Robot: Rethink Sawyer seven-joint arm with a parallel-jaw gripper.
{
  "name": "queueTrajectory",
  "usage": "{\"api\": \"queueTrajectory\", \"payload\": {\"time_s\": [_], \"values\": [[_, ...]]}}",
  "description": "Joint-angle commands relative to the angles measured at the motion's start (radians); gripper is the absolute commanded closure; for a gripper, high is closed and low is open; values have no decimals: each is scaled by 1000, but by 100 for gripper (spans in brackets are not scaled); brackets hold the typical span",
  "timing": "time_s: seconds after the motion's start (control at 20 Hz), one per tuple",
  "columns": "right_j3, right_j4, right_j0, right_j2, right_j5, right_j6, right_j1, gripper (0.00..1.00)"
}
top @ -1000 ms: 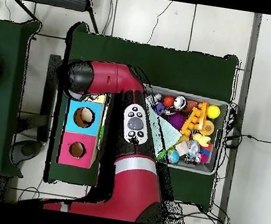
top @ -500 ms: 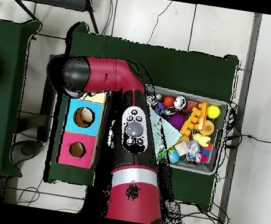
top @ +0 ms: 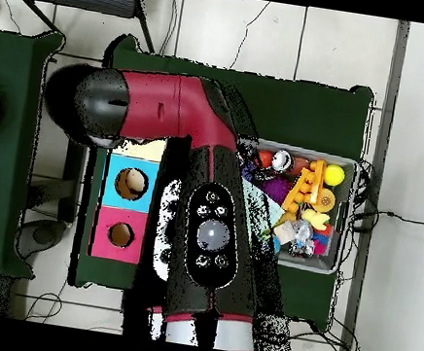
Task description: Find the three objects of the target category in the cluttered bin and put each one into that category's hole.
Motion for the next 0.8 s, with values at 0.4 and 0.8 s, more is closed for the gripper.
{"api": "queueTrajectory", "payload": {"time_s": [0.4,0.8], "values": [[-14,-194,-121,8,-78,-214,51,100],[7,-238,-176,47,-65,-258,42,100]]}}
